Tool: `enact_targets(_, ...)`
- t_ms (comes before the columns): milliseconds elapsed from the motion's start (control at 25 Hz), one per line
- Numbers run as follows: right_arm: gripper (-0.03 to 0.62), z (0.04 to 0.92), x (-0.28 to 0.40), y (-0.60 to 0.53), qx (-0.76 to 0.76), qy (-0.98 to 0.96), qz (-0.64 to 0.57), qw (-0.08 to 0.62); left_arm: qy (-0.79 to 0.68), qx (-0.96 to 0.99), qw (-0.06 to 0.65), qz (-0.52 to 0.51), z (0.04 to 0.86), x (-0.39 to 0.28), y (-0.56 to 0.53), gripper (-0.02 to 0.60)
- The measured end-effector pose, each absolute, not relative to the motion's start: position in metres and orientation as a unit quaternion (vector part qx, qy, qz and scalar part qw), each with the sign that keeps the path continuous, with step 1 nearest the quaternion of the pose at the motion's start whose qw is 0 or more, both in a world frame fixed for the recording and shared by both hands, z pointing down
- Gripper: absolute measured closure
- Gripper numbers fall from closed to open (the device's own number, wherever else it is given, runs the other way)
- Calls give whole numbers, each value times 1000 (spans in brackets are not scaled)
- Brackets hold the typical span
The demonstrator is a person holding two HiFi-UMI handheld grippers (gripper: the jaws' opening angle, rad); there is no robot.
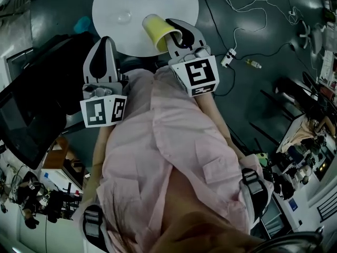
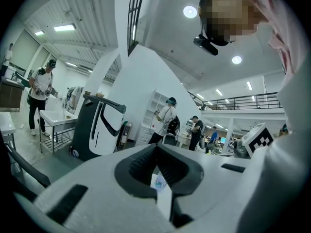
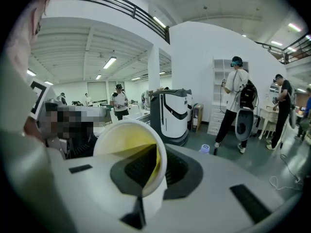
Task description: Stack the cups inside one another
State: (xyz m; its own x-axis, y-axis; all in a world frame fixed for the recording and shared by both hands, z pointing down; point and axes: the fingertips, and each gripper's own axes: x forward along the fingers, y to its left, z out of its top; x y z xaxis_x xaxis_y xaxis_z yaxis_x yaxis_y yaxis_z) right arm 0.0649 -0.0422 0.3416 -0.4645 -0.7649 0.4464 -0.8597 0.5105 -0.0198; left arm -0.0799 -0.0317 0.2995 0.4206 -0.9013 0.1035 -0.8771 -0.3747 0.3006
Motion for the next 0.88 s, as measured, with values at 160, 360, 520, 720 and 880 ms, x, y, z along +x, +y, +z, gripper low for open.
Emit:
enact_targets(160,551,342,50,-58,476,-847,125,202,-539,825,166,-44,298,-97,-42,566)
enact_targets(360,551,348,32,-78,476,-844,122,215,-536,825,171,-47,303,-117,-55,566)
enact_targets(520,551,352,22,-86,477,-841,129,218,-528,830,175,-42,306,-125,-61,566)
enact_targets(720,551,357,5,-91,479,-838,136,224,-526,829,183,-47,307,-141,-66,565)
enact_targets(880,551,361,-5,-93,475,-837,141,231,-527,827,189,-51,307,-150,-63,566)
